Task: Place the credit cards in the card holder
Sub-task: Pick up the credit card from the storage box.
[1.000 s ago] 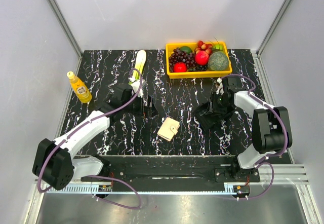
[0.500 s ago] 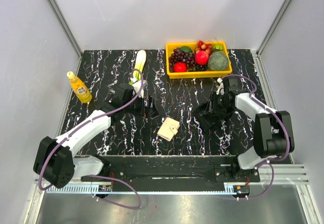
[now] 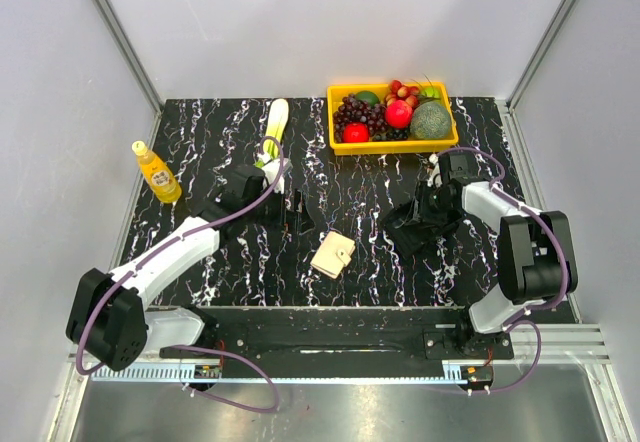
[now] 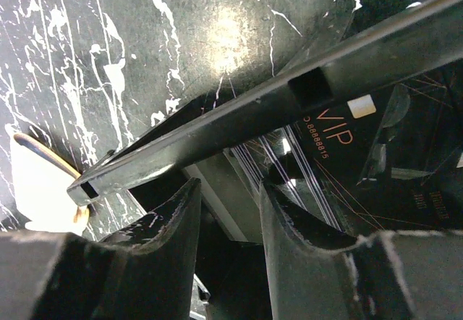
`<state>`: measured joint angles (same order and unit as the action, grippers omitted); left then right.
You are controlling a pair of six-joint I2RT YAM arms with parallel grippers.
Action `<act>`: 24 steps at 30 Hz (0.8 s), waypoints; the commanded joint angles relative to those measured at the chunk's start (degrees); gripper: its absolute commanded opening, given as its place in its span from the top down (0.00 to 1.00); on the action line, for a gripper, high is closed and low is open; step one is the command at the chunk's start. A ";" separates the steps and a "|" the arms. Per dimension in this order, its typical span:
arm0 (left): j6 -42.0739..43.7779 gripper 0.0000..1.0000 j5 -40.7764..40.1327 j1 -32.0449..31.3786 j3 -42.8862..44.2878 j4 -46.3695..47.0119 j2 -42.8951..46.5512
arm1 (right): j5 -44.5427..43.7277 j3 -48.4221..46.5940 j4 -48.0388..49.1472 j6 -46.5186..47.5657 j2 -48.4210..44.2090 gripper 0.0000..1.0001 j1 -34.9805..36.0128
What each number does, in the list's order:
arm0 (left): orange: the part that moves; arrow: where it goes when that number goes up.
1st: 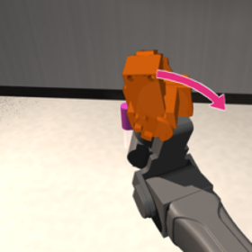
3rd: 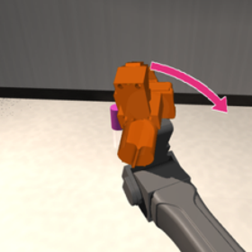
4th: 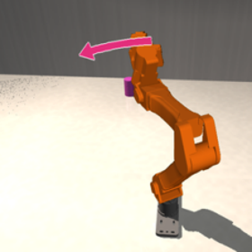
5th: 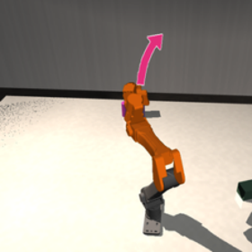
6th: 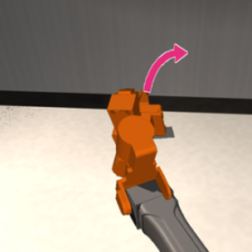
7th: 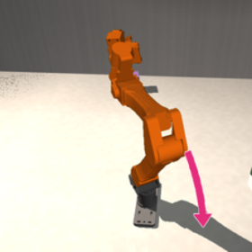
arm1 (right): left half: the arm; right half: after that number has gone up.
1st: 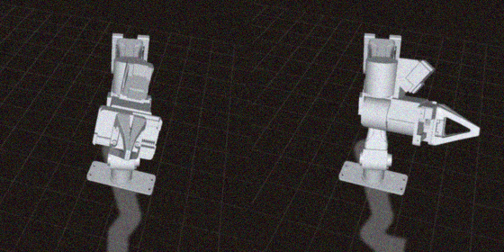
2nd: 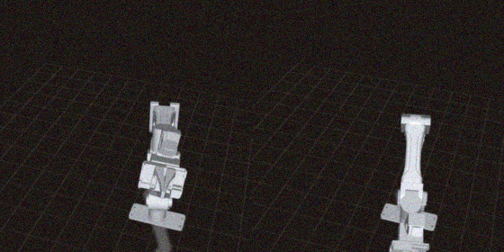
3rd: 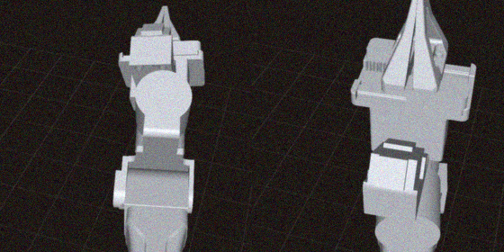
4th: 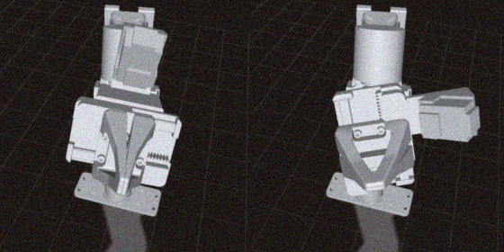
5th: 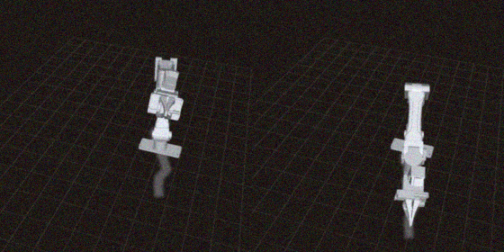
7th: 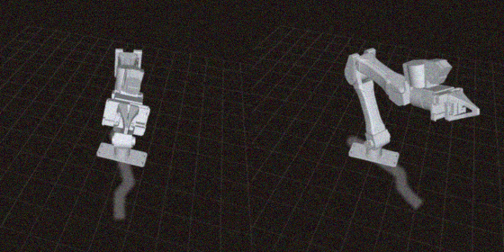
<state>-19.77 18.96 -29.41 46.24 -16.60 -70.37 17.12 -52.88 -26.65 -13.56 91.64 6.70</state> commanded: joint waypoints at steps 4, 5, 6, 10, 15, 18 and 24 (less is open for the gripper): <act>-0.18 0.01 0.99 -0.30 0.52 2.98 -0.47 | 6.15 0.15 1.69 -0.06 -1.72 0.64 0.07; -0.27 0.01 0.90 -0.30 0.52 3.15 -0.56 | 7.04 0.32 1.61 -0.06 -1.98 0.65 0.07; -0.27 0.01 0.90 -0.30 0.61 3.07 -0.65 | 8.09 0.32 1.69 0.03 -2.16 0.66 0.07; -0.27 0.01 1.60 -0.39 0.87 3.15 -1.08 | 10.12 0.32 0.82 0.38 -2.43 0.72 0.07; -0.09 0.01 1.52 -0.39 0.61 3.15 -1.18 | 8.74 0.76 0.46 0.56 -3.39 0.73 0.07; -0.27 0.01 1.52 -0.39 0.34 3.33 -1.09 | 2.32 0.50 1.08 -0.67 -3.48 0.60 -0.02; -0.27 0.01 1.43 -0.47 0.52 3.33 -0.91 | 0.89 0.15 3.97 -1.12 -1.29 0.53 0.07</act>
<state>-19.79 19.16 -29.50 46.24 -16.16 -71.48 19.99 -52.21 -25.87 -14.22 90.39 6.70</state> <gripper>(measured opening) 0.988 0.463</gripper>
